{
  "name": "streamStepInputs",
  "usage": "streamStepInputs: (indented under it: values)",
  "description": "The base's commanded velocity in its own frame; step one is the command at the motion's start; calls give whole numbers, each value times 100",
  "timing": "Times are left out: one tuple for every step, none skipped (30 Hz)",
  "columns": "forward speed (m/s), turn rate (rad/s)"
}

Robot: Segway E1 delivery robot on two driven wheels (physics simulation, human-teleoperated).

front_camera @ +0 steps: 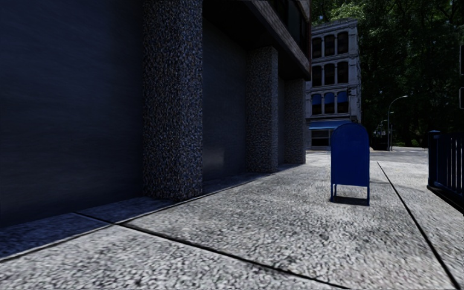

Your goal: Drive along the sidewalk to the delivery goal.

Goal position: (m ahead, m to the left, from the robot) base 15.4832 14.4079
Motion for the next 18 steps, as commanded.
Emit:
streamStepInputs:
  values:
    - [108, 0]
    - [109, 0]
    - [109, 0]
    - [109, 0]
    - [109, 0]
    - [109, 0]
    - [110, 0]
    - [110, 0]
    - [110, 0]
    - [110, 0]
    - [110, 0]
    - [110, 0]
    - [110, 0]
    - [110, 0]
    - [110, 0]
    - [110, 0]
    - [110, 0]
    - [110, 0]
